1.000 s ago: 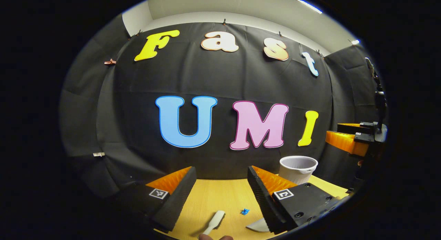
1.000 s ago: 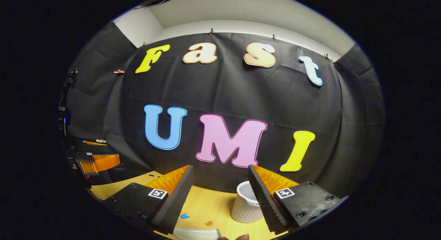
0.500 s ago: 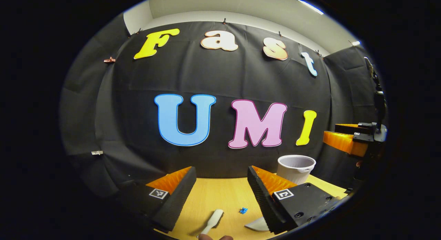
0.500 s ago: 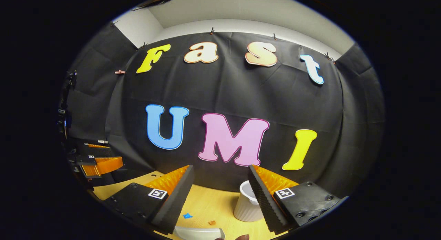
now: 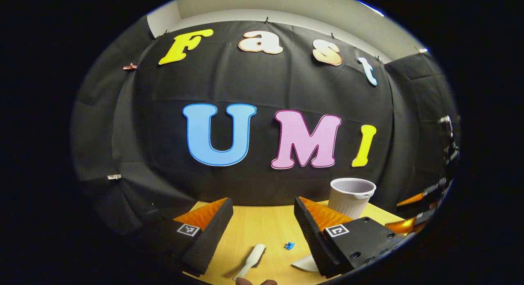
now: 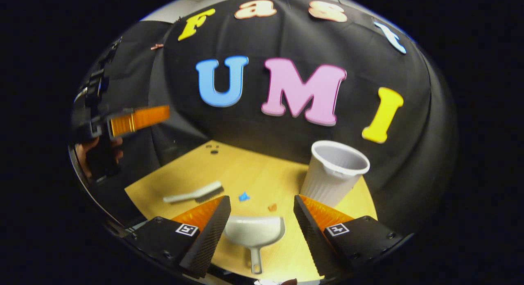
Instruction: Pick up the small broom and dustpan from the desktop, sweep the trash into the dustpan with the broom, and then empty the trash into the garbage bin.
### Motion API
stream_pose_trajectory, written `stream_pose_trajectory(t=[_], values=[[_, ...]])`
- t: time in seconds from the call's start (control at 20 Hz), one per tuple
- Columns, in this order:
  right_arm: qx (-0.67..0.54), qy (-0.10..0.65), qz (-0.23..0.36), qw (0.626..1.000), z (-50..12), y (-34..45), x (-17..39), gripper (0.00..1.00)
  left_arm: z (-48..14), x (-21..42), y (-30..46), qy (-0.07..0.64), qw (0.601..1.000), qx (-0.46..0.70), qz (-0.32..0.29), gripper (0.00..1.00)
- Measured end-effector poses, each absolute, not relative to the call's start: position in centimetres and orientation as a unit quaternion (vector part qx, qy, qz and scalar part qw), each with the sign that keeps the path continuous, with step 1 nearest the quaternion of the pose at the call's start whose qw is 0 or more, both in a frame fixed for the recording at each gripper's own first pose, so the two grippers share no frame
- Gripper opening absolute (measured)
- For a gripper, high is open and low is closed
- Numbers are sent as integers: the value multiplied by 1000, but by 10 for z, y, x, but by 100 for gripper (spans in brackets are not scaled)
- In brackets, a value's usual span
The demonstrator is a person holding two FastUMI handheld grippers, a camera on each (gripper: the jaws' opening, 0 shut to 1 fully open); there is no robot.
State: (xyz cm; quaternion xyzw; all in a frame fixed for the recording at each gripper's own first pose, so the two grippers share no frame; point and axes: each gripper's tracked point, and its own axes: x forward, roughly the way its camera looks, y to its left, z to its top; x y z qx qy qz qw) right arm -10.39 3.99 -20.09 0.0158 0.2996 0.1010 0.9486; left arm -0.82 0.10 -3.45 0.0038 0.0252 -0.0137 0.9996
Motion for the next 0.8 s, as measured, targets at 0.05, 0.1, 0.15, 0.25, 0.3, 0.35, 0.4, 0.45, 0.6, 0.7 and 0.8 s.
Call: stream_pose_trajectory(t=[0.05,0.1,0.15,0.25,0.3,0.35,0.4,0.45,0.6,0.7,0.8], values=[[12,321,100,942,-220,40,-113,96,-35,-9,1,26,1000,6,-14,95],[7,339,100,935,-236,40,-121,96,-38,-10,2,28,999,8,-13,96],[-1,361,104,927,-255,42,-129,96,-39,-11,2,30,999,10,-12,95],[-19,408,114,906,-296,44,-146,96,-43,-12,4,34,999,6,-10,95],[-22,430,122,894,-312,46,-154,96,-44,-14,4,36,999,4,-9,96],[-20,447,130,885,-328,50,-160,96,-44,-15,6,36,999,5,-7,95],[-15,466,135,874,-345,52,-165,96,-45,-17,6,37,999,7,-5,96],[-10,483,135,865,-361,54,-170,96,-45,-18,7,37,999,10,-3,96],[2,530,131,838,-398,55,-174,96,-48,-24,13,39,999,17,6,95],[7,552,128,824,-420,61,-170,96,-51,-28,19,43,999,16,15,95],[11,573,127,810,-436,66,-168,96,-54,-32,25,48,998,12,26,95]])
